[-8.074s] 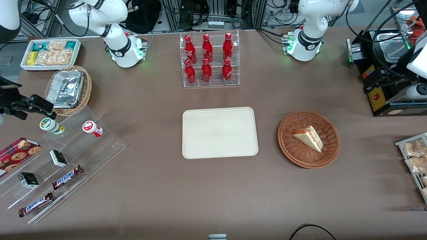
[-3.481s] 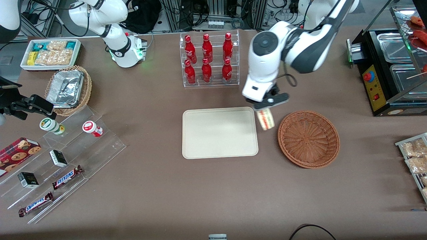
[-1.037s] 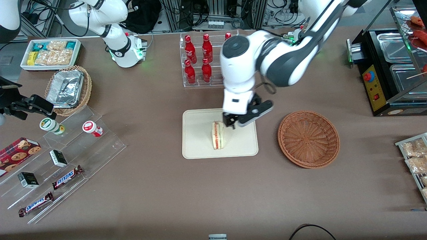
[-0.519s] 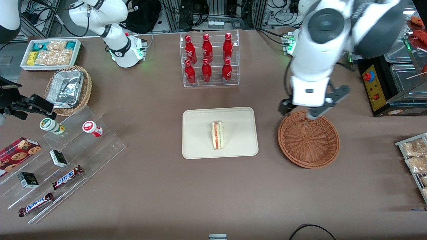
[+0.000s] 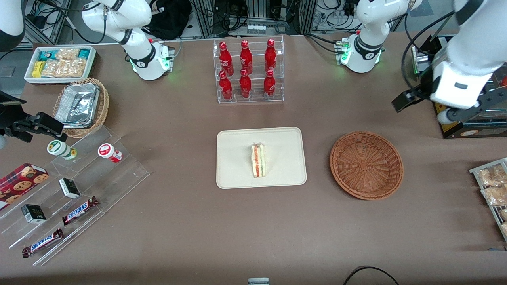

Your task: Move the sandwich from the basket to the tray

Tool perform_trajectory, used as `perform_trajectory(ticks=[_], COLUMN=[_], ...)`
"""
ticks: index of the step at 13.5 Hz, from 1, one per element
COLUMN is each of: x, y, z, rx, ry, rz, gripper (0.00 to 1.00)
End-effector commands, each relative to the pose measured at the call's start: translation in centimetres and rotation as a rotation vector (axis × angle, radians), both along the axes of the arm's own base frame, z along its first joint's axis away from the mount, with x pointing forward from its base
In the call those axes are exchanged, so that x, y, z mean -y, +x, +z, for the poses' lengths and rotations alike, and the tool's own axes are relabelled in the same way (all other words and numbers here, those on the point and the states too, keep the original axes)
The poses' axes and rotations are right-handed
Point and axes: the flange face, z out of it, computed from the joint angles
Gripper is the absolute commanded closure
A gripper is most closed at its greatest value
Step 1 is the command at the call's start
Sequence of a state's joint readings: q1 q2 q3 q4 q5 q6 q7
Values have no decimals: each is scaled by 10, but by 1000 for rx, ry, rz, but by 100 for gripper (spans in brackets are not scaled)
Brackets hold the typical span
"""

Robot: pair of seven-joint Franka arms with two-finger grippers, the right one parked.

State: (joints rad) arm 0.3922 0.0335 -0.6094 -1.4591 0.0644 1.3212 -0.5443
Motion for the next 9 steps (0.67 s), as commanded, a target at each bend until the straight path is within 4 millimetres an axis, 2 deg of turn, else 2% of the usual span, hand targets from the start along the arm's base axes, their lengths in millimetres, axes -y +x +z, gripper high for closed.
perform_trajectory(ticks=[1, 2, 5, 7, 9], x=[-22, -36, -44, -66, -72], y=[-12, -11, -14, -13, -8], z=[10, 15, 28, 32, 34], rx=[-30, -25, -11, 4, 45], ry=[-22, -33, -52, -91, -117], rz=[-81, -99, -267, -355, -366], gripper=[0, 0, 0, 0, 0])
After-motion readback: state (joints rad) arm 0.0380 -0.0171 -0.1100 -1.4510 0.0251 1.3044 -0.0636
